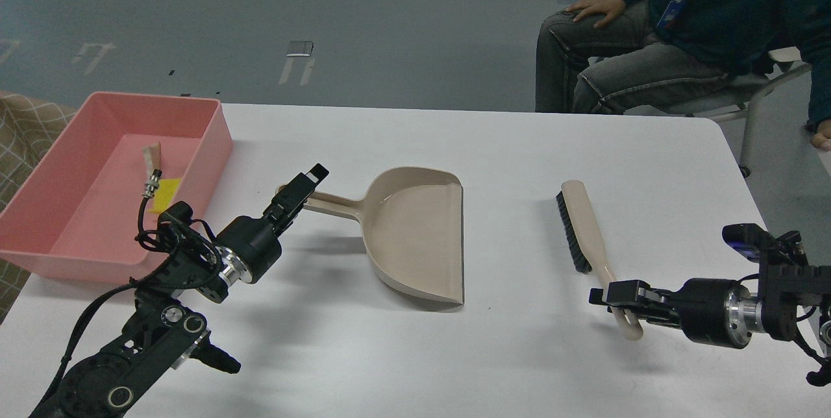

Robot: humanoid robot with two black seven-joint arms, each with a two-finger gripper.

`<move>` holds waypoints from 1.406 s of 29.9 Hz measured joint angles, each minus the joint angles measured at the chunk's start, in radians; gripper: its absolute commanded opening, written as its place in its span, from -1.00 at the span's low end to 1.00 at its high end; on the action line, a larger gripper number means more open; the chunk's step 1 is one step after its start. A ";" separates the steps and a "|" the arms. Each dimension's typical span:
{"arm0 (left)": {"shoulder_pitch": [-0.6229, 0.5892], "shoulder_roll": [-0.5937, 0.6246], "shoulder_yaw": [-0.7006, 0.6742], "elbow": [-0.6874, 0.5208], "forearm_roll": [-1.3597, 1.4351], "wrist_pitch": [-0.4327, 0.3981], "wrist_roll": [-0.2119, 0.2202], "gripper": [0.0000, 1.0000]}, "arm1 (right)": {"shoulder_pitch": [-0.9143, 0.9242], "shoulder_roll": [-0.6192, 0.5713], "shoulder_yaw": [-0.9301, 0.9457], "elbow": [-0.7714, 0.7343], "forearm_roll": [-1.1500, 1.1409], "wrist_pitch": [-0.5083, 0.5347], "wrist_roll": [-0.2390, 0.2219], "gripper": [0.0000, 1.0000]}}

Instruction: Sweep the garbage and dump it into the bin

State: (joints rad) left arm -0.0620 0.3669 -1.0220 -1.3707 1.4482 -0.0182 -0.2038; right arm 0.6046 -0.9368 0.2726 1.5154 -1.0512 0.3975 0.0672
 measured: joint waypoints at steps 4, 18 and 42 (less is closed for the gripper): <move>0.022 0.011 0.000 -0.015 0.001 -0.004 -0.003 0.95 | 0.002 -0.005 0.002 0.000 0.003 -0.001 -0.003 0.89; 0.150 0.026 0.002 -0.031 0.004 -0.005 -0.044 0.95 | 0.000 -0.086 0.060 0.014 0.011 -0.004 -0.010 0.99; 0.373 0.182 -0.143 -0.309 -0.132 -0.251 -0.154 0.95 | 0.004 -0.212 0.222 -0.041 0.033 0.059 0.076 0.99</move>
State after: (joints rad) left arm 0.3110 0.5490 -1.1655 -1.6797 1.3161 -0.2687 -0.3576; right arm 0.6088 -1.1488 0.4945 1.4739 -1.0186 0.4566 0.1434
